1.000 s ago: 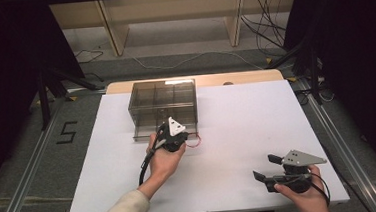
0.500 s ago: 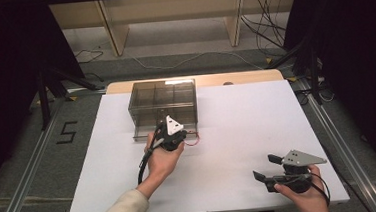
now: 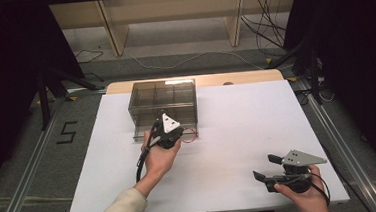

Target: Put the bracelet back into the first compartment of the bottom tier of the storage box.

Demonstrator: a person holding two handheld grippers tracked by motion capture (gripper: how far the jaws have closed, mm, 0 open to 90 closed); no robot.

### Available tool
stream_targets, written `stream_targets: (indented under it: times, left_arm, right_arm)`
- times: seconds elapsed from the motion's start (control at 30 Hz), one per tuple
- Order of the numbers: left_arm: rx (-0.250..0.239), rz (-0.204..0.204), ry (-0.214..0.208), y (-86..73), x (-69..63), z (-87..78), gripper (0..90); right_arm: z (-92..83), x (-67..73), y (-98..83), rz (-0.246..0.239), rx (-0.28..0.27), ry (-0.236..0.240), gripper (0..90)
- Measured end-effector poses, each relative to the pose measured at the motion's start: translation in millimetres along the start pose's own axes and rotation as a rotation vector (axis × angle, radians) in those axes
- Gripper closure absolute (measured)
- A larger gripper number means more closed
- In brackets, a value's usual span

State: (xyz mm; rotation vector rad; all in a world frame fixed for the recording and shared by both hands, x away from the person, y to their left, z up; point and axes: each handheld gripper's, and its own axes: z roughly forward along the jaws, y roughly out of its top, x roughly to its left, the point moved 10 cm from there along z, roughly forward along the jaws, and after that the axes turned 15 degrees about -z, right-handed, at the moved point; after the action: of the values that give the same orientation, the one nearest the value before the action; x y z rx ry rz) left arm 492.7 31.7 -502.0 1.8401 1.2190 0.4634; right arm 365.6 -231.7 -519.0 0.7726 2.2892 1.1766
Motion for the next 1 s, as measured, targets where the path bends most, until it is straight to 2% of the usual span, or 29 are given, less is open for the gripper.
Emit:
stream_targets:
  times: [1.0]
  left_arm:
    - [-0.008,-0.013,0.034,4.2,16.5,-0.7,89.9]
  right_arm:
    - [0.2,-1.0,0.7,-0.004,-0.010,-0.004,18.7]
